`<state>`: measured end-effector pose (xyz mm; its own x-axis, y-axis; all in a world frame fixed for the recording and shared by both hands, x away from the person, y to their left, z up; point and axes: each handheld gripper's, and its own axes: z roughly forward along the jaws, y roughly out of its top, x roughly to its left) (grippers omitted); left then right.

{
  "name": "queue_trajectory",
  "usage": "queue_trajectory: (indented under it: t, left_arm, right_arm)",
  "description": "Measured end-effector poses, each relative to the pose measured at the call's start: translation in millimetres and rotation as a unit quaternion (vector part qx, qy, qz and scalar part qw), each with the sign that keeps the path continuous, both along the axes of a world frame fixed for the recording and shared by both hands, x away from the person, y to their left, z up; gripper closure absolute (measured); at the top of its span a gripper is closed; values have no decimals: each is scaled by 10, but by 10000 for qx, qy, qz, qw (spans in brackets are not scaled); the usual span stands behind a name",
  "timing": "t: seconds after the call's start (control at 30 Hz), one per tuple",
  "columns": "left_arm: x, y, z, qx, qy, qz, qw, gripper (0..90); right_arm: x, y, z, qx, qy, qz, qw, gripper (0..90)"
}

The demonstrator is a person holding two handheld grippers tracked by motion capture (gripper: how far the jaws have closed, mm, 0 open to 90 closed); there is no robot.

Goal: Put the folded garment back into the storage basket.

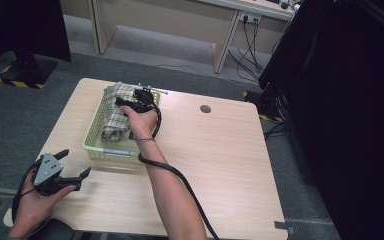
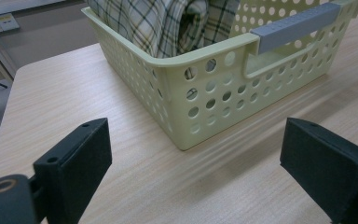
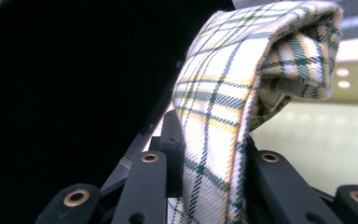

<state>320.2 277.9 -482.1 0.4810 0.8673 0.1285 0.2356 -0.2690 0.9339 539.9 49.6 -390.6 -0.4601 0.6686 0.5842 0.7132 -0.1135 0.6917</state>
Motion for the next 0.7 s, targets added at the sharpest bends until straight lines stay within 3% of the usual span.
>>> queue_trajectory:
  t: [0.2,0.33,0.7]
  left_arm:
    - [-1,1,0,-4,0,-16,10000,83]
    - [0,-1,0,5,-2,-20,10000,83]
    - [1,-3,0,24,2,-24,10000,84]
  right_arm:
    - [38,23,-145,-186,206,-124,9995,738]
    - [56,31,-212,-401,218,-183,9988,730]
    - [111,-11,-304,-992,336,-399,9937,696]
